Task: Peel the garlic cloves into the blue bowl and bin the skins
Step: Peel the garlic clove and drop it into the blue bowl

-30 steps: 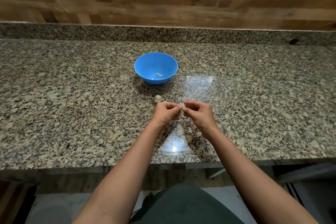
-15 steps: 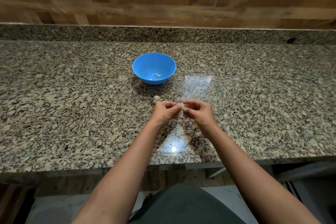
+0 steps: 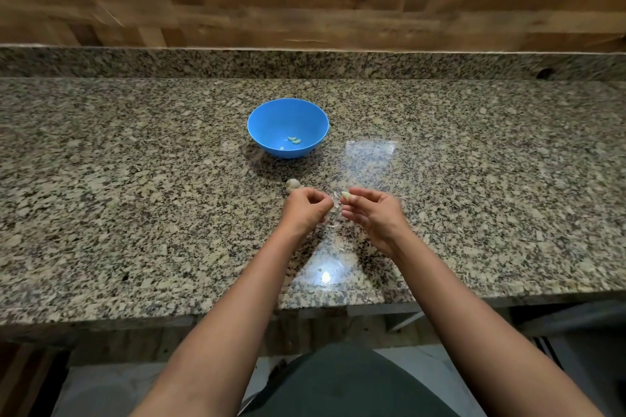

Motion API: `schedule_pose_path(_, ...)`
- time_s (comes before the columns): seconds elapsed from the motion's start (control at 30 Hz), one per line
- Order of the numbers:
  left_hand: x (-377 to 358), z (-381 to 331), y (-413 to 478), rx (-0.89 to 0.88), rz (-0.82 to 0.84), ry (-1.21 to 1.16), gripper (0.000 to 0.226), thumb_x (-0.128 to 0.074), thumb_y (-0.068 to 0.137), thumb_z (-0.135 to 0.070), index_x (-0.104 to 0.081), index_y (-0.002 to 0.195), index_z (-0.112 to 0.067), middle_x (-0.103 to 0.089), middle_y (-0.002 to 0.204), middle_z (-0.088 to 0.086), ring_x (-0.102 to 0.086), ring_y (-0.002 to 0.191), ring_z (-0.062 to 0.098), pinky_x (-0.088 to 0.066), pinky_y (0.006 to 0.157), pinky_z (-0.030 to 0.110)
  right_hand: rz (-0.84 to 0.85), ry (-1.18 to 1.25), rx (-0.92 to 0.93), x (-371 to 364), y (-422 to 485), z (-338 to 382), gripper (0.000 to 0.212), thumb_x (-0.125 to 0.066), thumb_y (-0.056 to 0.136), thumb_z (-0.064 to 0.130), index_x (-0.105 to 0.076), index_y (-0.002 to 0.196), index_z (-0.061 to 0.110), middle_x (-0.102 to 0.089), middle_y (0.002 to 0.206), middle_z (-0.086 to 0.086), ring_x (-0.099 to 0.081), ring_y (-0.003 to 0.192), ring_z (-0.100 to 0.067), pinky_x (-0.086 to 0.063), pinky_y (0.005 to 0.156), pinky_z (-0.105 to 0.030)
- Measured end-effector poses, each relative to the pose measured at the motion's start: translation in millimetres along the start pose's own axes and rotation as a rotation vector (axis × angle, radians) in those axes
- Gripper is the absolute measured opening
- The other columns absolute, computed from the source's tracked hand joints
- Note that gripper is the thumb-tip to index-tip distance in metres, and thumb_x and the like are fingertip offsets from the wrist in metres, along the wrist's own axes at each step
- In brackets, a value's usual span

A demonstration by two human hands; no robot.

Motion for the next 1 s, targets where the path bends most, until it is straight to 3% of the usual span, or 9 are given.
schedule_pose_path(0.1, 2.4, -5.1, 1.2, -0.077, -0.031, 0.305, 0.009, -0.065, 0.085, -0.019, -0.065, 0.087, -0.011, -0.066, 0.085, 0.002, -0.061, 0.078, 0.015, -0.052, 0.076, 0.030, -0.101, -0.160, 0.050, 12.1, 8.3, 4.2, 0.016, -0.062, 0.082, -0.008, -0.059, 0.097, -0.004, -0.064, 0.096, -0.018, -0.064, 0.074, -0.021, -0.058, 0.068, -0.029)
schedule_pose_path(0.23, -1.4, -3.0, 3.3, -0.084, -0.010, 0.510, 0.008, -0.065, 0.086, -0.018, -0.063, 0.088, -0.011, -0.065, 0.091, 0.002, -0.059, 0.082, 0.014, -0.049, 0.075, 0.026, -0.255, -0.709, 0.223, 25.3, 19.0, 21.2, 0.016, -0.064, 0.085, 0.002, -0.060, 0.100, 0.005, -0.065, 0.099, -0.012, -0.065, 0.086, -0.022, -0.056, 0.077, -0.032)
schedule_pose_path(0.37, 0.8, -5.0, 3.3, -0.136, -0.043, 0.545, 0.003, -0.061, 0.088, -0.011, -0.064, 0.089, -0.010, -0.067, 0.099, 0.005, -0.057, 0.084, 0.011, -0.044, 0.074, 0.021, -0.239, -0.955, 0.318, 17.9, 22.1, 27.7, 0.020, -0.060, 0.089, 0.008, -0.061, 0.108, 0.003, -0.064, 0.104, -0.010, -0.060, 0.091, -0.018, -0.050, 0.080, -0.023)
schedule_pose_path(0.43, 3.9, -5.9, 0.6, -0.180, -0.057, 0.507, 0.014, -0.057, 0.091, -0.007, -0.066, 0.101, -0.007, -0.066, 0.104, 0.006, -0.059, 0.090, 0.013, -0.049, 0.082, 0.022, -0.214, -1.011, 0.340, 11.7, 18.8, 24.2, 0.023, -0.056, 0.091, 0.010, -0.060, 0.113, 0.004, -0.062, 0.113, -0.012, -0.060, 0.100, -0.021, -0.051, 0.090, -0.031)
schedule_pose_path(0.53, 13.7, -6.1, -4.6, -0.251, -0.104, 0.462, 0.025, -0.050, 0.093, -0.003, -0.061, 0.115, -0.005, -0.061, 0.113, 0.008, -0.057, 0.099, 0.014, -0.048, 0.091, 0.023, -0.094, -1.165, 0.392, -7.0, 9.8, 12.6, 0.034, -0.054, 0.092, 0.019, -0.054, 0.125, 0.010, -0.054, 0.129, -0.007, -0.047, 0.124, -0.021, -0.038, 0.107, -0.038)
schedule_pose_path(0.63, 13.8, -6.1, -9.3, -0.345, -0.103, 0.526, 0.033, -0.046, 0.095, -0.007, -0.052, 0.127, -0.005, -0.056, 0.122, 0.008, -0.051, 0.112, 0.015, -0.036, 0.094, 0.016, 0.066, -1.304, 0.407, -27.4, -3.0, -2.2, 0.052, -0.053, 0.092, 0.030, -0.039, 0.139, 0.014, -0.038, 0.145, -0.003, -0.031, 0.136, -0.016, -0.022, 0.115, -0.032)
schedule_pose_path(0.77, 5.1, 5.6, -17.0, -0.401, -0.052, 0.662, 0.045, -0.040, 0.098, -0.019, -0.034, 0.142, -0.010, -0.040, 0.144, 0.001, -0.035, 0.135, 0.015, -0.025, 0.111, 0.026, 0.113, -1.486, 0.427, -30.7, -22.7, -25.3, 0.069, -0.037, 0.097, 0.043, -0.003, 0.150, 0.015, -0.003, 0.157, -0.002, -0.005, 0.145, -0.015, 0.001, 0.113, -0.026)
schedule_pose_path(0.87, -1.7, 12.3, -18.4, -0.449, -0.002, 0.724, 0.048, -0.035, 0.100, -0.022, -0.027, 0.146, -0.012, -0.028, 0.152, 0.001, -0.024, 0.141, 0.013, -0.012, 0.113, 0.021, 0.144, -1.649, 0.335, -17.4, -24.6, -47.8, 0.080, -0.023, 0.096, 0.055, 0.022, 0.144, 0.011, 0.027, 0.152, -0.005, 0.018, 0.142, -0.016, 0.015, 0.109, -0.027)
schedule_pose_path(1.0, 3.6, 10.8, -9.8, -0.406, -0.020, 0.627, 0.046, -0.032, 0.102, -0.024, -0.028, 0.146, -0.013, -0.029, 0.152, 0.001, -0.023, 0.141, 0.012, -0.014, 0.110, 0.020, 0.175, -1.784, 0.321, -25.6, -9.9, -56.9, 0.080, -0.011, 0.092, 0.060, 0.033, 0.135, 0.010, 0.035, 0.147, -0.009, 0.026, 0.139, -0.019, 0.017, 0.111, -0.031)
Point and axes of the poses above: each hand's wrist, its own y-axis towards the middle knuckle, its own x-axis out of the back of the hand, z = x × y, the point moved 9 cm from there along y, towards the middle knuckle
